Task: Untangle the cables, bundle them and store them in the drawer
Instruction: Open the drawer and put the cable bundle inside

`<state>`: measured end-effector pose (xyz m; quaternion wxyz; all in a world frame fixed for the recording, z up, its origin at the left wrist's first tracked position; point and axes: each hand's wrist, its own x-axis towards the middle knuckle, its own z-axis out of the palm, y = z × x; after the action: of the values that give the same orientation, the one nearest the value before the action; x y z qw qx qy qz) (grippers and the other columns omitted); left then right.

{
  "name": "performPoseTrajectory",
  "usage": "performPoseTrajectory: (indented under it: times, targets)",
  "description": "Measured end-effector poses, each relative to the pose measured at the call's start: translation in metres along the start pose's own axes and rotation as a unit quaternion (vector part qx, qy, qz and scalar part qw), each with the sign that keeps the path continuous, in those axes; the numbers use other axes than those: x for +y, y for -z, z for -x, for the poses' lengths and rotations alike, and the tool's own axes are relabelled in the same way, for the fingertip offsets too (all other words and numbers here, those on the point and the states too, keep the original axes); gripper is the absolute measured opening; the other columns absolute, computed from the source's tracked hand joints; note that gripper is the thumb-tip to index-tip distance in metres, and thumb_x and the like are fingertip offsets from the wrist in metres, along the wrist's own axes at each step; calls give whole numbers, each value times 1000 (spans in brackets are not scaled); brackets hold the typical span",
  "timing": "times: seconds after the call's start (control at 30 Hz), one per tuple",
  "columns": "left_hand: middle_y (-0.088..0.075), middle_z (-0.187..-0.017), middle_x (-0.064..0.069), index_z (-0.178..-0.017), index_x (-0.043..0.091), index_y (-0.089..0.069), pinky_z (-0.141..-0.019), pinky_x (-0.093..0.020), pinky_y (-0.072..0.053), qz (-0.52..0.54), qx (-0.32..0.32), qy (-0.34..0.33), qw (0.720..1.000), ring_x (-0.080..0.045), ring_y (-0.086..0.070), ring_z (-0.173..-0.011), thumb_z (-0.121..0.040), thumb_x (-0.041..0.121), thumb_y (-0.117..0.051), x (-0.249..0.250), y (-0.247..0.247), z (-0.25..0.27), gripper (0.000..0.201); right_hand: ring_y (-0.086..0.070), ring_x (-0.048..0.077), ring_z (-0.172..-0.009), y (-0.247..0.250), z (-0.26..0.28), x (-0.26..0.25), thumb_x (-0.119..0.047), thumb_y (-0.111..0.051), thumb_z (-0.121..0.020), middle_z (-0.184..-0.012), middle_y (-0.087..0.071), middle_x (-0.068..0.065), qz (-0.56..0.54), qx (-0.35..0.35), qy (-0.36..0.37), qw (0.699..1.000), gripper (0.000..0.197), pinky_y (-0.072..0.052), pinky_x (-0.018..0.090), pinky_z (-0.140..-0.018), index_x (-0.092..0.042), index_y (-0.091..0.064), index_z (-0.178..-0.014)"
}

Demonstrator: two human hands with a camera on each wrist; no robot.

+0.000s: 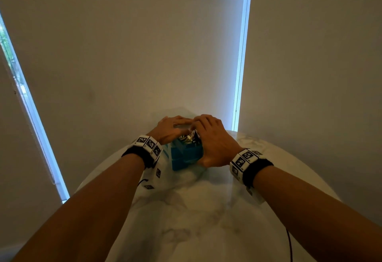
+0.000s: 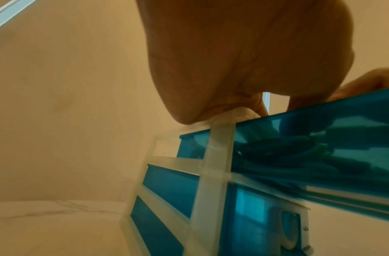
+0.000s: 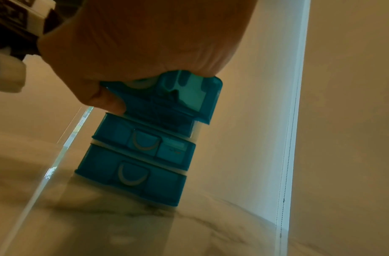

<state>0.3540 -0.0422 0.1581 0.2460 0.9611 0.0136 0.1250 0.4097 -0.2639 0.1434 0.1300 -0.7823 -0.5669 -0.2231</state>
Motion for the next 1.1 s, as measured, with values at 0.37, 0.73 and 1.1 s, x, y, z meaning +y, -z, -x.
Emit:
performPoseTrajectory:
  times: [0.37, 0.73, 1.1]
  targets:
    - [-38, -167, 3, -158, 40, -45, -127, -55, -26, -39, -71, 11, 997, -26, -37, -152, -86, 66, -70, 30, 20, 7, 80, -42, 20, -140, 38, 14, 34, -59, -84, -82, -158, -41, -5, -79, -117, -44, 989, 73, -43, 41, -118, -24, -64, -143]
    - [-43, -165, 4, -158, 36, -46, -120, -48, -36, -124, -54, -5, 991, -26, -45, -147, -102, 68, -52, 40, 21, 8, 65, -54, 20, -129, 18, 4, 36, -59, -92, -71, -150, -51, -6, -121, -77, -111, 983, 80, -53, 43, -109, -32, -56, -137]
    - [-52, -143, 15, -155, 35, -49, -111, -34, -41, -41, -87, -38, 995, -14, -51, -130, -82, 54, -88, 17, 23, 8, 86, -53, 16, -119, 16, -16, 35, -56, -92, -74, -131, -57, -8, -111, -43, -166, 979, 73, -46, 41, -103, -31, -59, -133]
